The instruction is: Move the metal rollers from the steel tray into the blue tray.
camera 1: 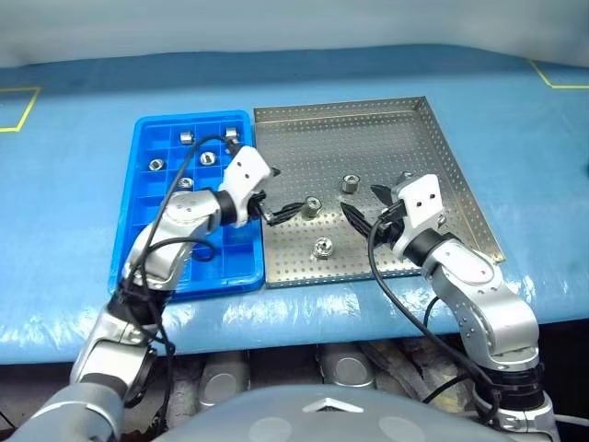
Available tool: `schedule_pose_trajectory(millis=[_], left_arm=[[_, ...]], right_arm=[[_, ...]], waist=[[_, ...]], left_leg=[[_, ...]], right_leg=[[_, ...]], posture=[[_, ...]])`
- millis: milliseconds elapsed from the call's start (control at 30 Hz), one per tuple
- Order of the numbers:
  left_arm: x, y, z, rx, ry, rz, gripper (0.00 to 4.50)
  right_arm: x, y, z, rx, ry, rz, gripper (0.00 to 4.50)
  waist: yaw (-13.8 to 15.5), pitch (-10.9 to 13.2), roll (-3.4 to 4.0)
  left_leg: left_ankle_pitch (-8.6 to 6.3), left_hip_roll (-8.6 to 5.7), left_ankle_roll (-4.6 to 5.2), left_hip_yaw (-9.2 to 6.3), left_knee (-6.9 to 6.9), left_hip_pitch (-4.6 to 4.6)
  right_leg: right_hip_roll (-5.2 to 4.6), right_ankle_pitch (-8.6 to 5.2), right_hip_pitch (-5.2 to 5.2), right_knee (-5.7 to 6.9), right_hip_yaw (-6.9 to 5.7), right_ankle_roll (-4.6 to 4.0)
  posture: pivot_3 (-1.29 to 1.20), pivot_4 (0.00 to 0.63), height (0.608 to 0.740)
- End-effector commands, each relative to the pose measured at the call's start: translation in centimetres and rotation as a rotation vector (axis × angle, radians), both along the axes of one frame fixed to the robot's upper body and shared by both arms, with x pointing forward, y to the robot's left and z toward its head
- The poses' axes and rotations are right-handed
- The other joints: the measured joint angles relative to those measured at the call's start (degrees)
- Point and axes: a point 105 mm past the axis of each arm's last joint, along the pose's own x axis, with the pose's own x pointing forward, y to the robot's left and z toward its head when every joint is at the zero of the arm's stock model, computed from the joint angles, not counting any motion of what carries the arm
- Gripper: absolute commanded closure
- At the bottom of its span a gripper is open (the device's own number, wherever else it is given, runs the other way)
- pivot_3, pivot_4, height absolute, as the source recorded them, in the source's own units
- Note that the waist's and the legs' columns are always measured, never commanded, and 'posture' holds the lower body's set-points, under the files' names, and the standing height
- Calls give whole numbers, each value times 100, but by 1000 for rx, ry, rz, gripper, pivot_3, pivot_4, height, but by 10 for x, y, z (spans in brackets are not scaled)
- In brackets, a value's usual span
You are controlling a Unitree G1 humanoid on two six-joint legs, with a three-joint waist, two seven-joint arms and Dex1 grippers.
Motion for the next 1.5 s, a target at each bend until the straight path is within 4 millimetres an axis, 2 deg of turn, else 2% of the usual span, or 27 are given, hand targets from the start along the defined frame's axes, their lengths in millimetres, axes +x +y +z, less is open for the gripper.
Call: schedule_pose_trajectory(millis=[33,200,300,467,533,567,667,800,867,933,1100,1200,1267,1367,1400,1433,1500], left_arm=[[9,-12,-8,50,17,10,0],[25,-20,-30,195,29,96,0],[19,-27,-42,252,100,41,0],[22,-29,-59,319,132,83,0],[23,-32,-59,307,126,92,382],[22,-34,-57,292,129,85,565],[20,-34,-54,273,135,81,1503],[24,-25,-52,259,140,127,2745],[25,-23,-49,254,126,135,2794],[28,-24,-35,171,121,155,2794],[38,-9,6,-42,76,247,2794],[30,14,45,-239,67,257,2794],[24,32,54,-284,85,275,2794],[20,83,44,-144,48,449,2794],[17,106,39,-63,21,527,2794],[14,119,37,-12,3,570,2794],[8,160,34,93,-33,735,2794]], right_arm=[[-1,2,8,2,-46,-2,975],[-3,-2,9,4,-62,-32,975],[-2,-5,11,3,-77,-57,975],[-1,-6,13,4,-87,-68,975],[0,-6,13,1,-91,-72,940],[1,-7,13,1,-94,-77,940],[3,-7,14,-1,-100,-84,940],[5,-8,14,-2,-103,-95,940],[5,-7,13,-2,-103,-92,940],[6,-6,12,-1,-100,-87,940],[7,2,8,-8,-80,-40,940],[8,8,7,-4,-72,-10,940],[8,11,5,-4,-66,9,940],[7,16,3,-5,-54,42,940],[6,18,3,-4,-51,58,940],[5,19,3,-2,-50,67,940],[4,20,3,-4,-45,82,940]], waist=[[-37,0,0],[-124,0,1],[-192,0,0],[-251,-1,2],[-252,-4,7],[-241,-4,7],[-236,-4,7],[-257,-4,6],[-281,-4,7],[-284,-4,7],[-232,-3,7],[-215,-2,7],[-195,-2,7],[-187,-3,10],[-175,-3,9],[-171,0,5],[-131,3,0]], left_leg=[[0,0,0,0,0,0],[-1,1,1,0,-2,0],[-1,1,1,0,-2,-1],[-1,0,1,0,-1,-1],[-1,0,1,0,0,2],[-1,0,1,-1,0,3],[-1,-2,1,-1,16,3],[3,-5,6,9,27,5],[4,-4,9,14,26,11],[4,-3,9,17,19,12],[2,-3,12,20,8,-11],[2,-2,13,26,6,-14],[1,-3,14,27,6,-14],[1,0,14,34,4,-4],[1,2,14,39,0,5],[1,2,14,40,1,6],[1,5,15,41,-1,7]], right_leg=[[0,0,0,0,0,0],[2,0,-2,1,2,0],[2,0,-3,1,2,0],[1,-1,-1,0,2,2],[1,0,2,0,2,3],[1,0,3,1,2,3],[-1,8,12,0,3,18],[-2,22,15,-4,17,40],[0,25,14,-2,24,44],[3,25,9,-1,29,43],[3,23,-13,-6,37,39],[1,22,-18,-9,43,38],[1,22,-18,-9,44,37],[4,21,-16,-7,51,37],[5,21,-13,-5,57,37],[6,20,-13,-5,57,36],[8,20,-14,-4,59,36]], posture=[[-215,150,740],[-238,150,740],[-243,150,740],[-244,150,740],[-244,150,740],[-244,150,740],[-235,150,740],[-220,150,740],[-216,150,740],[-204,150,740],[-170,150,740],[-148,150,740],[-144,150,740],[-115,150,740],[-106,150,740],[-89,150,740],[-71,150,740]])
